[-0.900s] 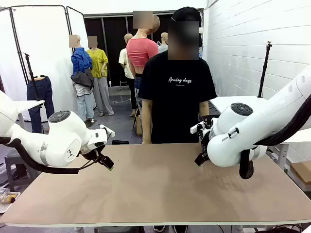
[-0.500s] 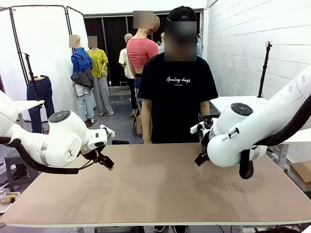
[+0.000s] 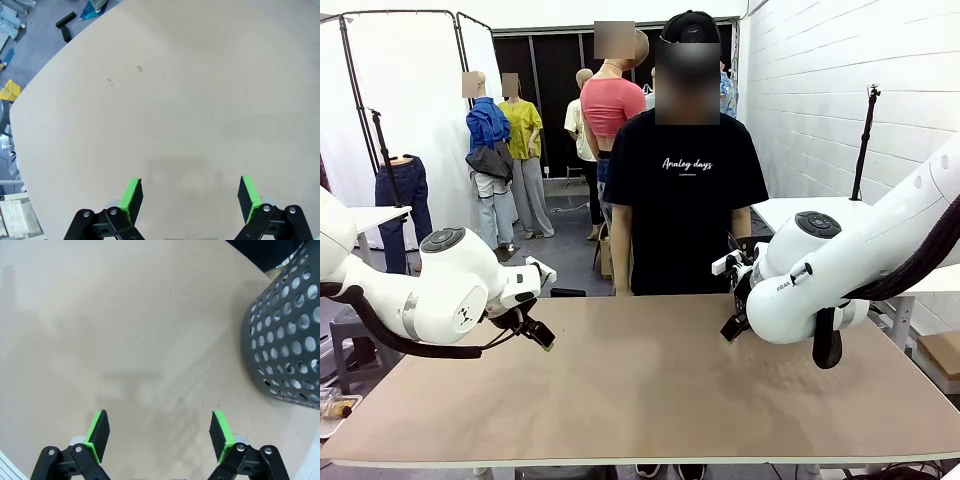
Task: Fold the training pants.
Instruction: Grab both ends of the Training pants handed by a person.
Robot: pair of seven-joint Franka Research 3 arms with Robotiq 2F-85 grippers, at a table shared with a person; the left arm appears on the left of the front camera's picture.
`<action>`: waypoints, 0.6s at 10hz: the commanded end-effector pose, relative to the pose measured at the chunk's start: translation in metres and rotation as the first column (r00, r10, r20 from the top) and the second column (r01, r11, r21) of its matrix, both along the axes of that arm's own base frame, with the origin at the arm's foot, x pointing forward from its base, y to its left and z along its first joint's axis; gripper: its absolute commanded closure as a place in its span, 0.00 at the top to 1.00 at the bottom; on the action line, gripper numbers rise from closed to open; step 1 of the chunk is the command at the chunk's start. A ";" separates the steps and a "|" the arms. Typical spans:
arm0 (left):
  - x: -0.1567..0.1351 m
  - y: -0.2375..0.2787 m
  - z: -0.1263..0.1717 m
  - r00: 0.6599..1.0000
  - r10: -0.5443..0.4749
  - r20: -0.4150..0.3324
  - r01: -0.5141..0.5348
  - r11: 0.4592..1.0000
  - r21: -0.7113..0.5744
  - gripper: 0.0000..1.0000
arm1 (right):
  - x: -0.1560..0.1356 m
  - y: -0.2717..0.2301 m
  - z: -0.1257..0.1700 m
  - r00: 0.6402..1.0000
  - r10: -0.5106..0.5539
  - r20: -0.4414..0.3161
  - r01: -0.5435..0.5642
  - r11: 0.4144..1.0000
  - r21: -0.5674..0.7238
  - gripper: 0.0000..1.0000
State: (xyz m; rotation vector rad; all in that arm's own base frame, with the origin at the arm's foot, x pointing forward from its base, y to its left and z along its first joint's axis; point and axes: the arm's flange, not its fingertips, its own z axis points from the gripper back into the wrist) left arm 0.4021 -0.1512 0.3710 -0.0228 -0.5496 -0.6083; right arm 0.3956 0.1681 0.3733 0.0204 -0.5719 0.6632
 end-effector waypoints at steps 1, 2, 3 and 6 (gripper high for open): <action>0.000 0.001 0.000 1.000 0.002 0.000 -0.002 1.000 0.000 1.00 | 0.000 0.000 0.000 1.000 0.000 0.000 0.000 1.000 0.001 1.00; 0.000 0.001 0.000 1.000 0.002 0.000 -0.002 1.000 0.000 1.00 | 0.000 0.000 0.000 1.000 0.000 0.000 0.000 1.000 0.001 1.00; 0.000 0.001 0.000 1.000 0.002 0.000 -0.002 1.000 0.000 1.00 | 0.000 0.000 0.000 1.000 0.000 0.000 0.000 1.000 0.001 1.00; 0.000 0.001 0.000 1.000 0.002 0.000 -0.002 1.000 0.000 1.00 | 0.000 0.000 0.000 1.000 0.000 0.000 0.000 1.000 0.001 1.00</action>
